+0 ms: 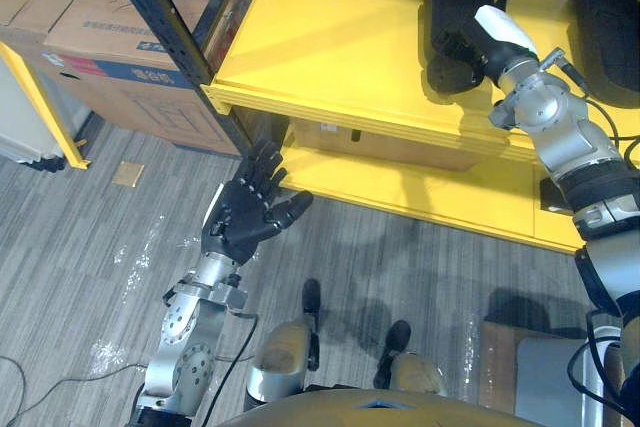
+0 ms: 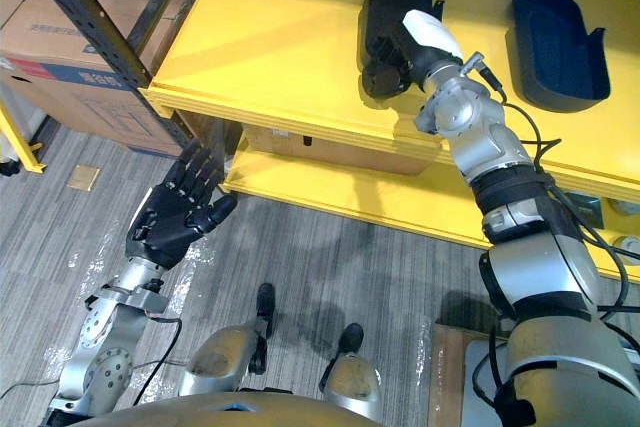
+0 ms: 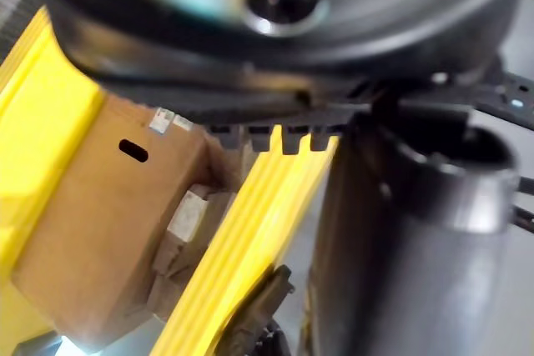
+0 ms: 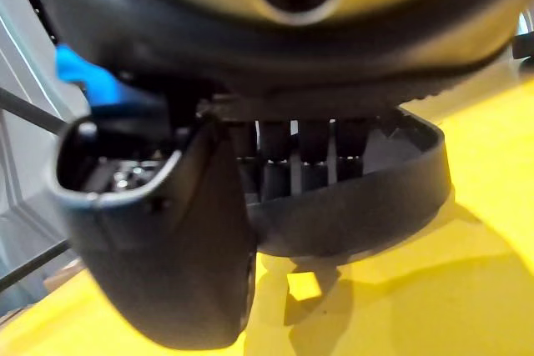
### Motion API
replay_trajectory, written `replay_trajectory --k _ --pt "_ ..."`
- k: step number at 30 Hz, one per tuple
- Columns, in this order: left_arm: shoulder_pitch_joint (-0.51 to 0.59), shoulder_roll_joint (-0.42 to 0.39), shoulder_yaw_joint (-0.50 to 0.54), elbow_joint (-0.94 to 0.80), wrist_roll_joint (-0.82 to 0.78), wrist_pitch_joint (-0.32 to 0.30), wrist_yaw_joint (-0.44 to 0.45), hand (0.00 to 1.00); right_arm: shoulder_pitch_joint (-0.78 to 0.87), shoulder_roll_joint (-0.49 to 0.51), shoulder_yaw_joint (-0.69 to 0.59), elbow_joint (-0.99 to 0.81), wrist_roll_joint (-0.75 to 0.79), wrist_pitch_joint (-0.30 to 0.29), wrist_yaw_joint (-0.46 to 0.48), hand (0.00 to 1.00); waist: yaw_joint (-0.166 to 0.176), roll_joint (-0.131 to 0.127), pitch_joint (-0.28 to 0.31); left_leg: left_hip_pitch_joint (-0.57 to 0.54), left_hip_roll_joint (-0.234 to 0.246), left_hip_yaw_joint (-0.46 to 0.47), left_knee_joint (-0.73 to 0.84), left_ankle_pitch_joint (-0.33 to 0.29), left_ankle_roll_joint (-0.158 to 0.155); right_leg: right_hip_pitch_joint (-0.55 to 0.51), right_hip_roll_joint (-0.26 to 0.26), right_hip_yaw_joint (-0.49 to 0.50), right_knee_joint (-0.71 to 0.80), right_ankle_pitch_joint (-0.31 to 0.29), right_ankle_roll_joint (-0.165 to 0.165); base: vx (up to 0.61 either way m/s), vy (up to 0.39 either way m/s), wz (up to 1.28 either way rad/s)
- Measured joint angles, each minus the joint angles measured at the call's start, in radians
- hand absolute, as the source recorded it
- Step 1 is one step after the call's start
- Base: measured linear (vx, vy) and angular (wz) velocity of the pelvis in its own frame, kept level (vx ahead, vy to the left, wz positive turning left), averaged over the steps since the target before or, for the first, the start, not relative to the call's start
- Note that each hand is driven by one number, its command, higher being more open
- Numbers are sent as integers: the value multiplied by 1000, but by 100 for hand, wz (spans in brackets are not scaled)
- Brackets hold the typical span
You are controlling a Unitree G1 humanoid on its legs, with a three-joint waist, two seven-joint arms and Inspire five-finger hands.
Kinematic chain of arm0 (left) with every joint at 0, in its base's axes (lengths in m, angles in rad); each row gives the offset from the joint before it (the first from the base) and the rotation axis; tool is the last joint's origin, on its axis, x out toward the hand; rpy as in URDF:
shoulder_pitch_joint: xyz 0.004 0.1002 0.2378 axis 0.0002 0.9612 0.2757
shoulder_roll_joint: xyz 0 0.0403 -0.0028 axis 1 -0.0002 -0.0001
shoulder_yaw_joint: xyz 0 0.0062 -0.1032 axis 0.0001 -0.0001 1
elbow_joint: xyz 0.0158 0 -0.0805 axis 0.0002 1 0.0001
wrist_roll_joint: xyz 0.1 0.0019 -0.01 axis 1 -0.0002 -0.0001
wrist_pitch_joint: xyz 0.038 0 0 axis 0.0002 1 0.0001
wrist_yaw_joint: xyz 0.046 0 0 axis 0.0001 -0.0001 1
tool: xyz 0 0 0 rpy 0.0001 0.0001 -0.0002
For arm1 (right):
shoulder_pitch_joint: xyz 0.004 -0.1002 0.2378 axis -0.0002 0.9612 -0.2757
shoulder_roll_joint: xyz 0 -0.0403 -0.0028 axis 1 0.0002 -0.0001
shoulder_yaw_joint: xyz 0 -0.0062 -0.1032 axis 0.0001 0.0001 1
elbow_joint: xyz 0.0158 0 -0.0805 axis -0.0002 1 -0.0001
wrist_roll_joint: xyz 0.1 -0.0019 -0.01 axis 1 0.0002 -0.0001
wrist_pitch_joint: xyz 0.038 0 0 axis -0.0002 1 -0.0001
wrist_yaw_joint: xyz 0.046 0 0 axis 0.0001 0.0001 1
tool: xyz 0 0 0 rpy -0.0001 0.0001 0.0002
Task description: Walk over and take three plastic housings, then place them on the shelf
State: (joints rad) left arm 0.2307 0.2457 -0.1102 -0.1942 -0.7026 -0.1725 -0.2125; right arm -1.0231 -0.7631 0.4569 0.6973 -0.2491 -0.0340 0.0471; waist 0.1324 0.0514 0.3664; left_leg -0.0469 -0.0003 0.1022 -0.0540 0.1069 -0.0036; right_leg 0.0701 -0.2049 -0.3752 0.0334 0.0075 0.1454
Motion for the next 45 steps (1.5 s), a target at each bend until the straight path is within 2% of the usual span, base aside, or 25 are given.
replay_trajectory --k 10,15,21,34,35,45 --pt "14 -14 -4 0 0 0 4 100 -53 53 -5 55 0 42 -16 0 2 9 4 0 16 -16 -1 7 -9 6 18 -9 1 -8 -13 4 -15 3" --pt "13 -15 -7 0 0 0 3 100 -55 55 -8 57 0 52 -18 0 2 10 3 1 17 -16 -1 8 -10 7 20 -10 1 -9 -14 0 0 0" --pt "14 -15 -12 0 0 0 3 100 -53 55 -17 57 0 93 -24 0 2 11 3 9 20 -13 -1 9 -11 14 22 -7 1 -8 -14 0 -1 -1" --pt "14 -15 -16 0 0 1 4 100 -19 57 -48 74 0 92 -26 0 -1 17 -1 26 36 -1 -5 13 -18 22 36 4 0 -5 -22 -3 -7 -3" --pt "14 -15 -16 0 0 1 5 100 -18 57 -48 74 0 92 -26 100 -1 17 -2 27 36 -1 -7 14 -19 22 36 4 -1 -5 -23 0 0 0" --pt "16 -15 -16 0 0 2 4 100 -1 57 -48 75 -11 86 -20 100 1 17 -4 38 47 -3 -28 27 -28 27 49 3 -3 -5 -24 0 -3 0"
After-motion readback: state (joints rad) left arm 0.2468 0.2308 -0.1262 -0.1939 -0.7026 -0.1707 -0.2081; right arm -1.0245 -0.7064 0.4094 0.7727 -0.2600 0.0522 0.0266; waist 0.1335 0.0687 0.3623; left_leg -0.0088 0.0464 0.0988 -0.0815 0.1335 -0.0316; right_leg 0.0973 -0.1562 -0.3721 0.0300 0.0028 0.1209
